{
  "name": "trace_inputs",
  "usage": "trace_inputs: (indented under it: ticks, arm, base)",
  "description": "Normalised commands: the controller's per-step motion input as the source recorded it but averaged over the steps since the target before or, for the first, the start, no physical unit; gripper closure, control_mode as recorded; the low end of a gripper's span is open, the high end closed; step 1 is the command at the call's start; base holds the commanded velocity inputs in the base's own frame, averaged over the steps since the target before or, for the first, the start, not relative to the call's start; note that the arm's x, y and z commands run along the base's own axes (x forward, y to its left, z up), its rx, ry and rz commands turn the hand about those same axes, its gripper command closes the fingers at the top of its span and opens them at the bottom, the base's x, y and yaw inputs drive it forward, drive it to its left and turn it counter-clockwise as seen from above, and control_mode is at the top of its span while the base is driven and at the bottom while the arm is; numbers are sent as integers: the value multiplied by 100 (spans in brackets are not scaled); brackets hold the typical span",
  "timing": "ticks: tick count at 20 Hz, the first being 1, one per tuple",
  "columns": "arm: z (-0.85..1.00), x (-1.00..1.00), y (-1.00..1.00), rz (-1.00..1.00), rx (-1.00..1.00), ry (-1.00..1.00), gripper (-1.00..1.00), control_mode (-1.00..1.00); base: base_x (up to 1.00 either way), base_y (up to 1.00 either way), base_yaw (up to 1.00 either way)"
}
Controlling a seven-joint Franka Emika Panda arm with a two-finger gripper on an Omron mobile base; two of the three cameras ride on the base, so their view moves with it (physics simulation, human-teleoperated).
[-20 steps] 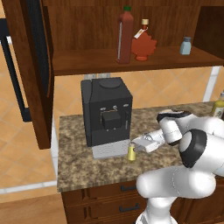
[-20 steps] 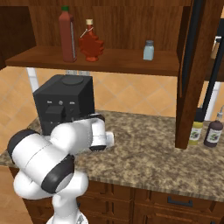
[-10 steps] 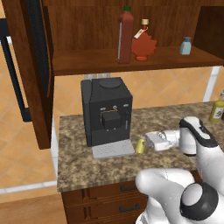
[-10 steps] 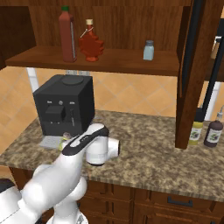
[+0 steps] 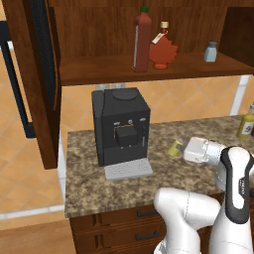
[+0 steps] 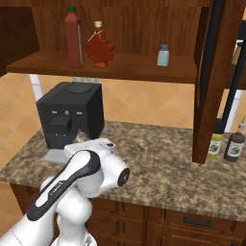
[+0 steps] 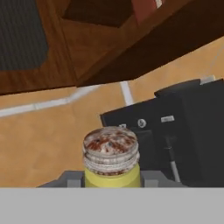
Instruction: Put the shaker and condiment bottle from the counter next to their counterparts in the cabinet.
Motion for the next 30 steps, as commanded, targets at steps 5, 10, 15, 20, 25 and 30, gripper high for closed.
trace_inputs:
  ticks: [5,10,15,20,25,30]
  arm:
    - [56,-39,-48,-48,0,-12,100,-100]
    - [83,-19,-6,-39,-1,-3,100,-100]
    - [80,-6,3,-37,-3,0,100,-100]
    - [73,-13,0,-36,0,-1,100,-100]
    - [73,-19,-5,-34,0,0,100,-100]
    - [89,-12,-10,-29,1,15,100,-100]
  base:
    - [0,0,0]
    - [0,0,0]
    - [0,0,0]
    - [0,0,0]
    - [0,0,0]
    - [0,0,0]
